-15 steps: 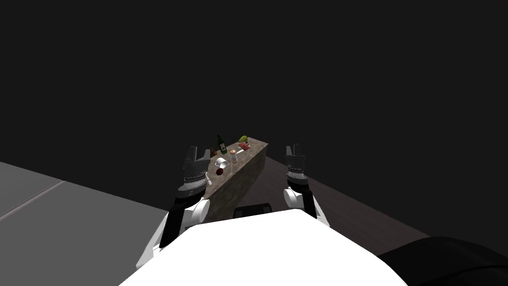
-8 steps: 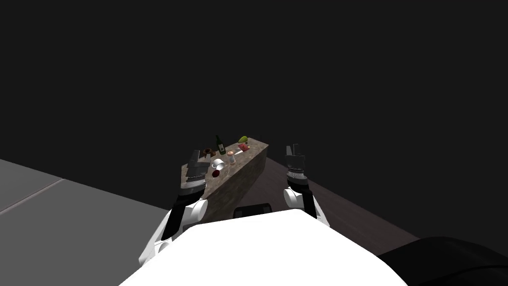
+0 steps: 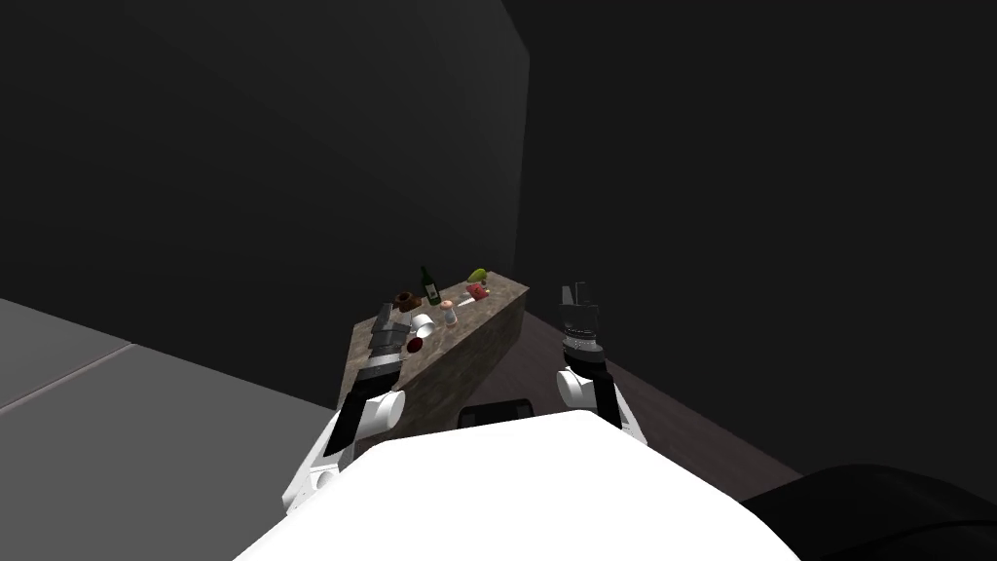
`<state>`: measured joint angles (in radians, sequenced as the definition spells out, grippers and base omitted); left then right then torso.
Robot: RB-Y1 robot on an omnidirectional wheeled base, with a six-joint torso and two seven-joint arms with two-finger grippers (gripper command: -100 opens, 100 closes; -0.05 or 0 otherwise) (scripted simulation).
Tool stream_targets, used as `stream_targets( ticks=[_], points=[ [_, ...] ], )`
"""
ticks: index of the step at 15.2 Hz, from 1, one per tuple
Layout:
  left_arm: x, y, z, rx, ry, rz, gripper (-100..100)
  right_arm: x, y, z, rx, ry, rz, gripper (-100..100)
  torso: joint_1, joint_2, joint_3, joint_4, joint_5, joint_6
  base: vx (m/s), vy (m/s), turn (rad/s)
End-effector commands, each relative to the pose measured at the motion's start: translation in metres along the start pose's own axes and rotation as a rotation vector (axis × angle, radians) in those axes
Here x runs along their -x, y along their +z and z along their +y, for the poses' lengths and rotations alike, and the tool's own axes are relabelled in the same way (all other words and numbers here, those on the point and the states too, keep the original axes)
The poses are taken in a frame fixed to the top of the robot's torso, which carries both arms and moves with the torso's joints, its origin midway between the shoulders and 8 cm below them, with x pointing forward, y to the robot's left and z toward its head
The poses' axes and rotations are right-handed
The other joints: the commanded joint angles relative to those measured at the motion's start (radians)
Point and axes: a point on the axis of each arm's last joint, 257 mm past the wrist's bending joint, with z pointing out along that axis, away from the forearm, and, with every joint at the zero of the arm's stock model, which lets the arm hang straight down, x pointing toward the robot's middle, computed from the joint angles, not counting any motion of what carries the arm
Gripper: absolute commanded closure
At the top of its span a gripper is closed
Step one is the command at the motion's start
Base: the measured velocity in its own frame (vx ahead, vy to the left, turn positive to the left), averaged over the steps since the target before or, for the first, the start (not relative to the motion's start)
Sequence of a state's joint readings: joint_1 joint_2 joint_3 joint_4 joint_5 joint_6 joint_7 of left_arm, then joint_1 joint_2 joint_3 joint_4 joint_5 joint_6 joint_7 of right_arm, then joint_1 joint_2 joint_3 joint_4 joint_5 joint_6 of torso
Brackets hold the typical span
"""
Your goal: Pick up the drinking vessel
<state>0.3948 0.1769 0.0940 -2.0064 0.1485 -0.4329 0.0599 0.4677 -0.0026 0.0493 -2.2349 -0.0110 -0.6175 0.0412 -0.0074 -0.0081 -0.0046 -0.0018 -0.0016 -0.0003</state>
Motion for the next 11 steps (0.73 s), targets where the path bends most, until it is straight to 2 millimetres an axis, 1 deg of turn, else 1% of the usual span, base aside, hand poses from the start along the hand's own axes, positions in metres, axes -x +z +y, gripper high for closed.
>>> stream_targets(
  ticks=[1,2,3,5,6,7,8,9,11],
  points=[
    [0.010,-0.004,0.016,0.036,-0.014,-0.022,-100,0.000,0.000,0.000,0.000,0.000,0.000,0,0.000,0.000,0.000,0.000,0.000,0.000,0.076,-0.107,0.097],
    [0.019,-0.006,0.028,0.063,-0.027,-0.043,-100,0.000,0.000,0.000,0.000,0.000,0.000,0,0.000,0.001,0.000,0.000,0.000,0.000,0.059,-0.101,0.097],
    [0.019,-0.006,0.030,0.066,-0.026,-0.043,-100,0.000,0.000,0.000,0.000,0.000,0.000,0,0.000,0.001,0.001,0.000,0.000,0.000,0.052,-0.088,0.077],
    [0.038,-0.013,0.055,0.123,-0.054,-0.089,-100,0.000,0.000,0.000,0.000,0.000,0.000,0,0.001,0.002,0.001,0.000,0.000,0.000,0.071,-0.101,0.109],
    [0.046,-0.016,0.065,0.145,-0.069,-0.112,-100,0.000,0.000,0.000,0.000,0.000,0.000,0,0.001,0.001,0.001,0.000,0.000,0.000,0.112,-0.157,0.145],
    [0.047,-0.017,0.068,0.150,-0.069,-0.113,-100,0.000,0.000,0.000,0.000,0.000,0.000,0,-0.002,0.000,0.000,0.000,0.000,0.000,0.086,-0.151,0.117],
    [0.056,-0.021,0.080,0.176,-0.084,-0.138,-100,0.000,0.000,0.000,0.000,0.000,0.000,0,-0.002,0.000,0.000,0.000,-0.001,0.000,0.064,-0.113,0.102],
    [0.056,-0.021,0.080,0.176,-0.084,-0.138,-100,0.000,0.000,0.000,0.000,0.000,0.000,0,-0.001,0.001,0.000,0.000,0.000,0.000,0.053,-0.085,0.063],
    [0.072,-0.030,0.103,0.225,-0.115,-0.187,-100,0.000,0.000,0.000,0.000,0.000,0.000,0,0.002,0.002,0.001,0.000,0.000,0.000,0.059,-0.078,0.088]
  ],
)
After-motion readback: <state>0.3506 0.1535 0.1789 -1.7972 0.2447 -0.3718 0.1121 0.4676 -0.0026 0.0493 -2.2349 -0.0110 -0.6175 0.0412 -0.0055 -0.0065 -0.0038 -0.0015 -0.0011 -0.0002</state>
